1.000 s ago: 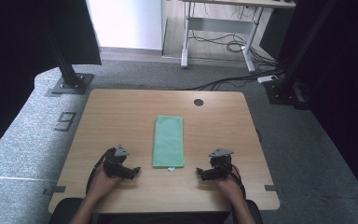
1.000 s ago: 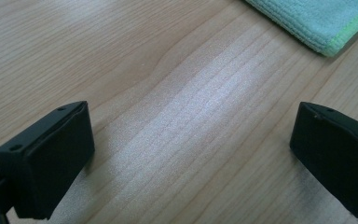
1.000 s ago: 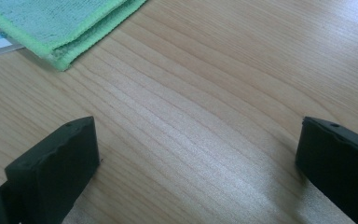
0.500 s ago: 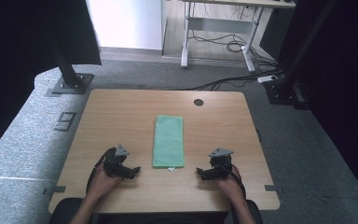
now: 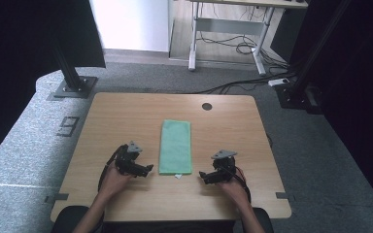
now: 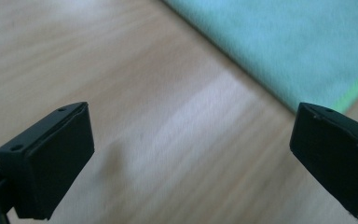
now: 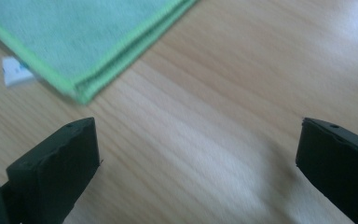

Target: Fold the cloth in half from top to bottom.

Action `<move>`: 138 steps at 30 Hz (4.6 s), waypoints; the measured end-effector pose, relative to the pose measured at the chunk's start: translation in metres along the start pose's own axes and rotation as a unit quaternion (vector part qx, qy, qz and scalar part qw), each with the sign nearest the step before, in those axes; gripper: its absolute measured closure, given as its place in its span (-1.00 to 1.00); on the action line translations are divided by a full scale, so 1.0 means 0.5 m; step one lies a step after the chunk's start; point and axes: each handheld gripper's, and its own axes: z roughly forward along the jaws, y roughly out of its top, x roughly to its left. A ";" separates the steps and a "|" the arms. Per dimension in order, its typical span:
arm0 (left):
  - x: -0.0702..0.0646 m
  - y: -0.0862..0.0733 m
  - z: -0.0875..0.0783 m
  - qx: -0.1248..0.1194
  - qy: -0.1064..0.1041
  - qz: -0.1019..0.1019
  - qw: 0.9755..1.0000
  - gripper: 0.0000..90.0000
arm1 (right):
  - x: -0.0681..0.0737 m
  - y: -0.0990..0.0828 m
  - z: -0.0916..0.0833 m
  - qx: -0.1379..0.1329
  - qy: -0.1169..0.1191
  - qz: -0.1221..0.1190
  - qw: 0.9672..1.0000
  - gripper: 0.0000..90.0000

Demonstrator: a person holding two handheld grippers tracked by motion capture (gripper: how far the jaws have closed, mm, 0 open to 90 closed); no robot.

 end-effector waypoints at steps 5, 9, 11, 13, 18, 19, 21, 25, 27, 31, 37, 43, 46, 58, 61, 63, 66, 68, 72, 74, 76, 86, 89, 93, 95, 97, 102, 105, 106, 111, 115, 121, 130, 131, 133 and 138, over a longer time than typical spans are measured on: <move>0.004 0.045 0.026 -0.008 0.004 0.007 1.000 -1.00 | 0.009 0.030 0.013 -0.010 0.004 -0.002 1.000 -1.00; 0.012 0.077 0.045 -0.011 0.009 0.004 1.000 -1.00 | 0.017 0.051 0.027 -0.010 0.007 -0.006 1.000 -1.00; 0.016 0.090 0.055 -0.010 0.014 0.004 1.000 -1.00 | 0.020 0.064 0.037 -0.013 0.008 -0.008 1.000 -1.00; 0.022 0.101 0.068 -0.010 0.025 0.001 1.000 -1.00 | 0.024 0.074 0.045 -0.014 0.008 -0.010 1.000 -1.00; 0.043 0.118 0.102 -0.009 0.042 -0.016 0.999 -1.00 | 0.034 0.095 0.068 -0.010 0.007 -0.014 1.000 -1.00; 0.049 0.120 0.110 -0.011 0.044 -0.023 0.999 -1.00 | 0.034 0.097 0.071 -0.008 0.008 -0.016 1.000 -1.00; 0.055 0.123 0.121 -0.011 0.048 -0.033 0.998 -1.00 | 0.034 0.100 0.082 -0.003 0.004 -0.017 1.000 -1.00; 0.066 0.125 0.144 -0.004 0.060 -0.047 0.997 -1.00 | 0.028 0.098 0.095 0.006 -0.003 -0.017 1.000 -1.00; 0.068 0.123 0.154 0.005 0.058 -0.046 0.997 -1.00 | 0.025 0.094 0.100 0.014 -0.002 -0.018 1.000 -1.00; 0.066 0.117 0.153 0.005 0.051 -0.047 0.998 -0.99 | 0.030 0.088 0.099 0.017 0.003 -0.021 1.000 -1.00; 0.048 0.095 0.134 0.009 0.031 -0.041 0.999 -0.99 | 0.060 0.074 0.079 0.026 0.006 -0.041 0.999 -1.00; 0.021 0.062 0.103 0.013 0.019 -0.032 0.999 -0.99 | 0.095 0.050 0.053 0.031 0.012 -0.055 0.998 -1.00; 0.009 0.049 0.086 0.012 0.016 -0.023 1.000 -0.99 | 0.108 0.039 0.044 0.031 0.013 -0.052 0.998 -1.00; -0.021 0.016 0.064 0.015 0.002 -0.011 1.000 -1.00 | 0.122 0.028 0.032 0.040 0.029 -0.030 0.998 -0.94; -0.022 0.014 0.064 0.012 0.004 -0.012 1.000 -1.00 | 0.121 0.034 0.033 0.047 0.049 -0.034 0.997 -0.99; -0.022 0.013 0.064 0.011 0.004 -0.012 1.000 -1.00 | 0.119 0.041 0.034 0.049 0.050 -0.041 0.997 -1.00; -0.022 0.012 0.064 0.008 0.004 -0.013 1.000 -1.00 | 0.106 0.060 0.036 0.035 0.050 -0.036 0.997 -1.00; -0.022 0.012 0.064 0.008 0.004 -0.013 1.000 -1.00 | 0.095 0.074 0.038 0.029 0.046 -0.028 0.998 -1.00; -0.023 0.012 0.064 0.008 0.005 -0.013 1.000 -1.00 | 0.066 0.109 0.043 0.007 0.045 -0.005 0.999 -0.83; -0.022 0.012 0.063 0.008 0.005 -0.013 1.000 -1.00 | 0.054 0.126 0.046 -0.004 0.045 0.001 0.999 -0.75; -0.022 0.012 0.063 0.008 0.005 -0.013 1.000 -1.00 | 0.045 0.144 0.052 -0.008 0.040 -0.002 0.999 -0.71; -0.023 0.011 0.064 0.006 0.005 -0.015 1.000 -1.00 | 0.003 0.207 0.105 0.009 0.013 -0.025 1.000 -0.40; -0.023 0.012 0.064 0.008 0.005 -0.014 1.000 -1.00 | -0.012 0.222 0.123 0.012 0.020 -0.015 1.000 -0.28; -0.023 0.012 0.064 0.008 0.005 -0.014 1.000 -1.00 | -0.023 0.241 0.139 0.011 0.019 -0.021 1.000 -0.13; -0.023 0.012 0.064 0.007 0.005 -0.015 1.000 -1.00 | -0.027 0.251 0.147 0.009 0.019 -0.024 0.999 -0.05; -0.023 0.012 0.064 0.007 0.005 -0.014 1.000 -1.00 | -0.031 0.259 0.157 0.011 0.018 -0.023 1.000 0.04; -0.023 0.012 0.064 0.007 0.005 -0.014 1.000 -1.00 | -0.048 0.263 0.186 0.030 0.020 -0.025 0.999 0.14; -0.023 0.012 0.064 0.007 0.005 -0.014 1.000 -1.00 | -0.052 0.259 0.202 0.034 0.023 -0.027 0.999 0.06; -0.023 0.012 0.064 0.007 0.005 -0.015 1.000 -1.00 | -0.052 0.257 0.209 0.035 0.024 -0.029 0.999 0.01; -0.023 0.012 0.064 0.007 0.005 -0.015 1.000 -1.00 | -0.056 0.251 0.225 0.041 0.032 -0.024 0.998 -0.12; -0.024 0.012 0.065 0.008 0.005 -0.015 1.000 -1.00 | -0.054 0.246 0.221 0.032 0.050 -0.022 0.998 0.34; -0.024 0.012 0.065 0.006 0.006 -0.017 1.000 -1.00 | -0.048 0.245 0.219 0.035 0.081 0.000 0.996 0.89; -0.026 0.013 0.065 0.006 0.009 -0.019 1.000 -1.00 | -0.033 0.266 0.177 0.022 0.067 -0.042 0.997 0.91; -0.026 0.013 0.065 0.007 0.009 -0.019 1.000 -1.00 | -0.032 0.269 0.168 0.019 0.067 -0.048 0.996 0.91; -0.026 0.013 0.065 0.007 0.009 -0.019 1.000 -1.00 | -0.027 0.273 0.153 0.011 0.070 -0.055 0.996 0.91; -0.026 0.013 0.065 0.008 0.010 -0.018 1.000 -1.00 | -0.008 0.277 0.107 -0.013 0.080 -0.072 0.994 0.91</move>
